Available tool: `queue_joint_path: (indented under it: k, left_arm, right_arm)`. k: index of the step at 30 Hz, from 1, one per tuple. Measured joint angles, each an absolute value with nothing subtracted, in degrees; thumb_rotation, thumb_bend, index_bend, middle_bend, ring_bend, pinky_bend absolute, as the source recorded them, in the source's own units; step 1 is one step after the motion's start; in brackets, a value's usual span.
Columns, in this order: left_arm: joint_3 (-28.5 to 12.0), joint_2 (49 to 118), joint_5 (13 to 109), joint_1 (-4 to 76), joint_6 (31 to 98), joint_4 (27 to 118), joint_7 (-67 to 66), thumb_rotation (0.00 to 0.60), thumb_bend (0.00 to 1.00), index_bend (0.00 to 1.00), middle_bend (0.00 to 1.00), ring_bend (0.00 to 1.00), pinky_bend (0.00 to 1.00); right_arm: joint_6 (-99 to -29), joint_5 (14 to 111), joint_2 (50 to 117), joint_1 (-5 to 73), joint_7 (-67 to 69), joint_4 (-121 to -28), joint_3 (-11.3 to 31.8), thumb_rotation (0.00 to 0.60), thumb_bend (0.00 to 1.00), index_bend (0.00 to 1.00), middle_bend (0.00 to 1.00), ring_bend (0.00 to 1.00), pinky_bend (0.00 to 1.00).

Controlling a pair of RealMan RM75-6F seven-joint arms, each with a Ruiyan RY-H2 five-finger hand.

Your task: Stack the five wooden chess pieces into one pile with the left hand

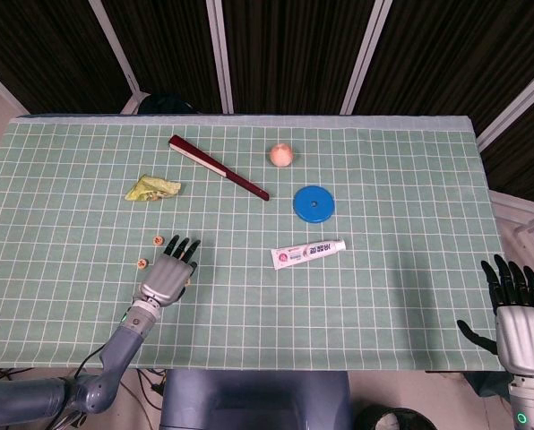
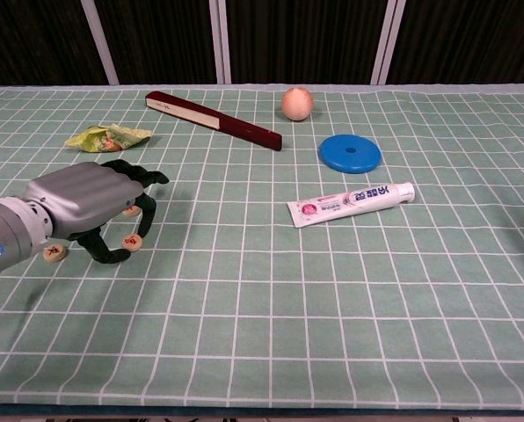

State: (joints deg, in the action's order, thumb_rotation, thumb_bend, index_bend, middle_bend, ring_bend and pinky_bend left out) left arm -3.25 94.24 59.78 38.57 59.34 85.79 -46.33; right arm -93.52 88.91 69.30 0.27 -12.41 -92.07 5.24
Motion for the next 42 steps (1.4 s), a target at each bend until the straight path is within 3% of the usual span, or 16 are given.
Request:
queue_joint_path:
  k: [10,21,42]
  left_arm:
    - [-5.9,90.4,59.2,39.5,61.0,89.5,-45.8,0.600,0.30,0.50,0.00,0.00,0.00]
    - [-8.1,90.4,54.2,42.0,58.8,86.1,-45.9,0.600,0.31,0.48,0.00,0.00,0.00]
    - [-7.4,94.6,50.8,44.6,57.4,78.1,-46.1,0.600,0.31,0.47,0.00,0.00,0.00]
  right_arm:
    - [-93.5,88.8,69.4,0.3,-12.7,-92.1,5.3,0.600,0.23,0.05,0.01,0.00,0.00]
    - [-93.6,88.8,69.6,0.3,-12.9,-92.0,5.3,0.600,0.23,0.05,0.01,0.00,0.00]
    - [-93.2,88.3,69.6,0.5,-12.9,-91.9,5.6,0.600,0.23,0.05,0.01,0.00,0.00]
